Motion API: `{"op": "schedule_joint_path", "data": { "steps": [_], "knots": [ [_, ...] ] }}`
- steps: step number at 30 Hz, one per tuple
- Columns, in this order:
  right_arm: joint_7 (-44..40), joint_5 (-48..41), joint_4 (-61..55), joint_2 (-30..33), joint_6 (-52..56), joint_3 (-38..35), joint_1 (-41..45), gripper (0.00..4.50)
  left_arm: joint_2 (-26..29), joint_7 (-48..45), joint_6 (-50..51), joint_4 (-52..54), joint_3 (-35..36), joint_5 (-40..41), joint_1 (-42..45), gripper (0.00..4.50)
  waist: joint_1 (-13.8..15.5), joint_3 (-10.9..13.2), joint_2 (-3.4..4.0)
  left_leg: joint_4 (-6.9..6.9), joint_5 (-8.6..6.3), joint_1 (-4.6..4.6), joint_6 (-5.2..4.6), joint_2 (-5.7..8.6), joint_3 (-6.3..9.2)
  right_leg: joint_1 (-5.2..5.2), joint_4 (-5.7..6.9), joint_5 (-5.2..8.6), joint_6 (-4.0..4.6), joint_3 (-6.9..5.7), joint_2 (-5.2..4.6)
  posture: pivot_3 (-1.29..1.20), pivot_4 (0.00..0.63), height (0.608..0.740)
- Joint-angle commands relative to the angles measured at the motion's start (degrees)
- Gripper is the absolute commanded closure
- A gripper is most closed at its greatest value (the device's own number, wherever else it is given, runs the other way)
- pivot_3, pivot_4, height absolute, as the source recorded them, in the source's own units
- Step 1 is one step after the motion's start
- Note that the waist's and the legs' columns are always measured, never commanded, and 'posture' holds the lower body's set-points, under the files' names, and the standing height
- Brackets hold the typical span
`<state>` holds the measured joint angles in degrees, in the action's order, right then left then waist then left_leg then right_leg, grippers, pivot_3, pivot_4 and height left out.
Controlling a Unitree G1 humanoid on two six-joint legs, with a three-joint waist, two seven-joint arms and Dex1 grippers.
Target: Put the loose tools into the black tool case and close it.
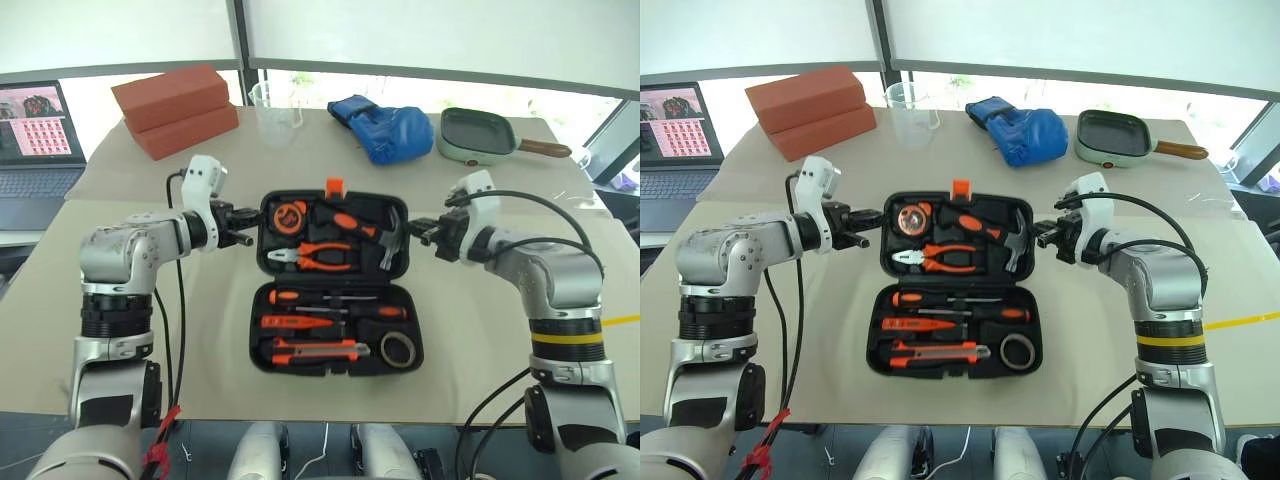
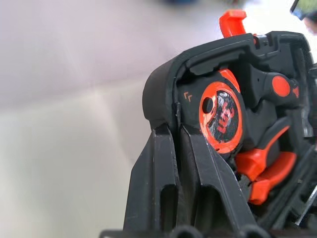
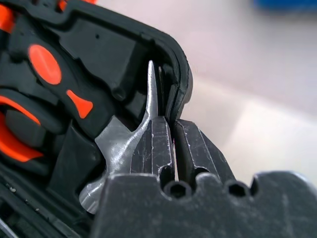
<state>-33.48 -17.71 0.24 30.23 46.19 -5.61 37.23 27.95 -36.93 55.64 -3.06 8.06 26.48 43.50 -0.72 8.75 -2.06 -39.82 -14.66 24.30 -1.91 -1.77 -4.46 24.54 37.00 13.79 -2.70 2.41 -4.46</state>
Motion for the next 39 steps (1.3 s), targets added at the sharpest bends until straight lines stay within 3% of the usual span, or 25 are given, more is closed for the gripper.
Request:
{"op": "schedule_joint_path", "data": {
  "steps": [1, 6, 12, 24, 25, 27, 29, 30, 32, 35, 36, 39],
  "knots": [
    [0.08, 0.78, -3.09, -1.59, -9.94, 0.09, 2.61, 4.50, -1.89, -3.32, -8.89, 6.52, -2.05, 0.90, 0.09, 4.47, -0.04, 0.00, 0.00, 0.00, 0.00, 0.00, 0.00, 0.00, 0.00, 0.00, 0.00, 0.00, 0.00, 0.00, 0.00, 0.00, 0.150, 0.738],
    [-0.15, 4.68, -5.61, -0.80, -18.80, 1.31, -2.27, 4.50, -1.55, -3.03, -22.55, 8.39, -5.07, -5.52, -6.69, 4.47, -0.02, 0.01, 0.02, 0.05, 0.00, 0.00, 0.01, -0.02, -0.04, 0.05, -0.01, 0.00, 0.00, 0.02, 0.00, 0.00, 0.150, 0.738],
    [0.93, 9.11, -12.59, 0.26, -31.62, 0.56, -14.47, 4.50, -1.31, 1.46, -33.72, 11.73, -4.27, -11.44, -16.22, 4.47, -0.09, 0.00, 0.03, 0.10, -0.03, -0.07, -0.02, -0.05, -0.04, -0.05, -0.13, 0.00, 0.00, 0.01, 0.00, 0.00, 0.150, 0.738],
    [0.53, 13.59, -16.92, 2.54, -50.98, -2.05, -34.47, 4.50, 0.06, 6.74, -30.98, 23.79, 0.19, -10.14, -30.14, 4.47, -0.29, -0.03, 0.07, 0.11, -0.04, -1.02, -0.01, -0.15, -0.21, -0.74, -0.25, 0.01, 0.11, 0.20, 0.05, 0.00, 0.150, 0.738],
    [0.31, 13.10, -17.46, 2.73, -51.44, -2.40, -36.27, 4.50, 0.17, 7.09, -29.84, 25.08, 1.07, -9.44, -31.55, 3.74, -0.31, -0.03, 0.07, 0.13, -0.05, -1.11, -0.01, -0.16, -0.21, -0.83, -0.25, 0.03, 0.13, 0.20, 0.06, 0.00, 0.150, 0.738],
    [-0.14, 12.06, -19.01, 3.01, -52.08, -3.01, -39.39, 3.70, 0.38, 7.60, -27.90, 27.82, 2.85, -8.00, -34.42, 3.18, -0.25, -0.03, 0.07, 0.17, -0.06, -1.21, -0.01, -0.19, -0.21, -0.95, -0.27, 0.06, 0.14, 0.19, 0.06, 0.00, 0.150, 0.738],
    [-1.16, 10.73, -21.57, 3.47, -52.14, -3.93, -43.06, 3.34, 1.08, 7.64, -25.52, 31.30, 4.94, -6.23, -38.07, 2.59, -0.24, -0.03, 0.06, 0.15, -0.05, -1.20, -0.01, -0.25, -0.20, -0.95, -0.27, 0.06, 0.14, 0.18, 0.04, 0.00, 0.150, 0.738],
    [-2.16, 9.90, -23.47, 4.22, -51.68, -4.84, -45.57, 2.71, 1.88, 7.33, -23.29, 33.00, 6.97, -4.46, -39.91, 1.99, -0.23, -0.02, 0.06, 0.15, -0.05, -1.19, -0.01, -0.26, -0.20, -0.94, -0.25, 0.06, 0.14, 0.19, 0.03, 0.00, 0.150, 0.738],
    [-5.52, 7.23, -27.21, 6.54, -49.62, -6.88, -50.77, 2.23, 4.54, 5.14, -18.22, 35.43, 11.42, 0.52, -42.78, 1.55, -0.11, -0.02, 0.06, 0.12, -0.05, -1.16, 0.00, -0.26, -0.19, -0.89, -0.22, 0.06, 0.15, 0.18, 0.02, 0.00, 0.150, 0.738],
    [-10.90, 1.06, -31.44, 10.56, -44.54, -9.82, -57.11, 1.26, 9.84, 0.81, -10.66, 36.84, 16.84, 9.18, -44.83, 0.43, -0.03, -0.02, 0.06, 0.15, -0.06, -1.15, -0.01, -0.33, -0.18, -0.88, -0.25, 0.11, 0.16, 0.16, 0.00, 0.00, 0.150, 0.738],
    [-12.78, -1.45, -32.67, 11.91, -42.55, -10.75, -59.00, 1.25, 11.99, -1.28, -9.11, 36.84, 18.31, 11.55, -45.24, 0.10, 0.01, -0.02, 0.06, 0.14, -0.06, -1.16, -0.01, -0.35, -0.17, -0.90, -0.25, 0.11, 0.16, 0.15, 0.00, 0.00, 0.150, 0.738],
    [-18.86, -8.66, -35.96, 15.94, -36.70, -11.57, -63.60, 1.25, 18.26, -5.40, -4.31, 32.25, 20.15, 16.45, -42.13, 0.10, 0.31, 0.00, 0.03, 0.14, -0.06, -1.41, -0.01, -0.37, -0.16, -1.17, -0.30, 0.15, 0.21, 0.08, 0.00, 0.00, 0.150, 0.738]
  ]
}}
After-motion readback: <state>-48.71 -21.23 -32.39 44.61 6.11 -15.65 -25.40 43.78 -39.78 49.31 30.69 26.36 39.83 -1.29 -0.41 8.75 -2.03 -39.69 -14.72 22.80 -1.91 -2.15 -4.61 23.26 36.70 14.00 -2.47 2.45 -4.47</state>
